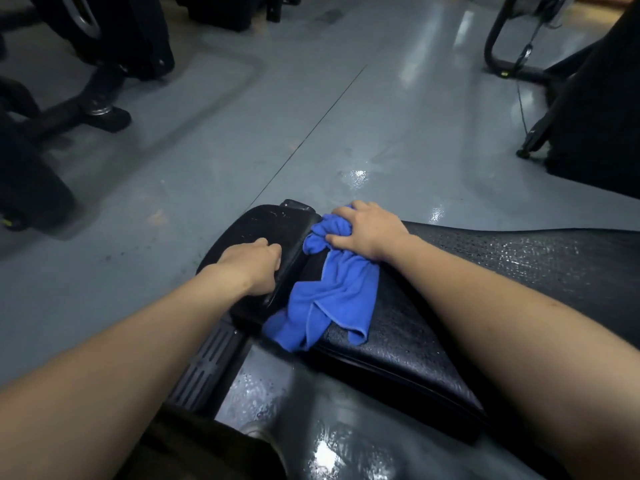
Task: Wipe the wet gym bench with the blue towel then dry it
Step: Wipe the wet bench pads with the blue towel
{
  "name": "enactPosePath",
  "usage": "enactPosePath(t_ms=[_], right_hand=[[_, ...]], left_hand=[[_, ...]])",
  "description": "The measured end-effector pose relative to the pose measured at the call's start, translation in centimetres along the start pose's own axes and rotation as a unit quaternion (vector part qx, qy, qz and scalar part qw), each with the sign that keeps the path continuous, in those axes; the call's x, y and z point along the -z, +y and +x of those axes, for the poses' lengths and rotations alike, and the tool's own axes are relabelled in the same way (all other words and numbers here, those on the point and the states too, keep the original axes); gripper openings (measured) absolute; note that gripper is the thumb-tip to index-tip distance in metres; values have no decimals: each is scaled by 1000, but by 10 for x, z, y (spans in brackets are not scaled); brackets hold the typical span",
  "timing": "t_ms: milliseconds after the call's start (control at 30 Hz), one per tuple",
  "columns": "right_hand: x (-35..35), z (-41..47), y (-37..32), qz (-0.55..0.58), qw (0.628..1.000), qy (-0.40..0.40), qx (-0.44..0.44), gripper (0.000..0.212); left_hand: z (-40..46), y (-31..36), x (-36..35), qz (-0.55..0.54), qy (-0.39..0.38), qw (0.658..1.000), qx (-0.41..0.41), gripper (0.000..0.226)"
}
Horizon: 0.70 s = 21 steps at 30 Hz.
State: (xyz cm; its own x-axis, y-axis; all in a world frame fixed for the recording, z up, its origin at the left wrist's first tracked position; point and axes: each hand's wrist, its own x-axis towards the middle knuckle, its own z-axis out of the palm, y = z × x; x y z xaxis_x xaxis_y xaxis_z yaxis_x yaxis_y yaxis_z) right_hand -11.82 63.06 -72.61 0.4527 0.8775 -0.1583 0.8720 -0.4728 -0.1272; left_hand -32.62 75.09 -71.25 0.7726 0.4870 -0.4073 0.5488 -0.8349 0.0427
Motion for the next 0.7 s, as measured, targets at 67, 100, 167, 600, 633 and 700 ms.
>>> enactPosePath(t_ms=[67, 100, 167, 600, 633, 700], right_hand=[[1, 0, 4, 19, 1000, 11, -20, 68], [2, -3, 3, 17, 1000, 14, -17, 68], [0, -13, 0, -7, 1000, 17, 7, 69], [-4, -155, -10, -17, 988, 1, 155, 84], [-1, -160, -8, -15, 988, -6, 153, 89], [5, -164, -1, -7, 989, -28, 146, 95]], left_hand=[[1, -1, 0, -3, 1, 1000, 0, 20], [1, -1, 0, -4, 1, 1000, 0, 20], [-1, 0, 0, -3, 2, 1000, 0, 20], [-26, 21, 3, -170, 236, 956, -35, 26], [-33, 28, 6, -203, 248, 944, -82, 29], [-50, 44, 12, -263, 207, 923, -190, 43]])
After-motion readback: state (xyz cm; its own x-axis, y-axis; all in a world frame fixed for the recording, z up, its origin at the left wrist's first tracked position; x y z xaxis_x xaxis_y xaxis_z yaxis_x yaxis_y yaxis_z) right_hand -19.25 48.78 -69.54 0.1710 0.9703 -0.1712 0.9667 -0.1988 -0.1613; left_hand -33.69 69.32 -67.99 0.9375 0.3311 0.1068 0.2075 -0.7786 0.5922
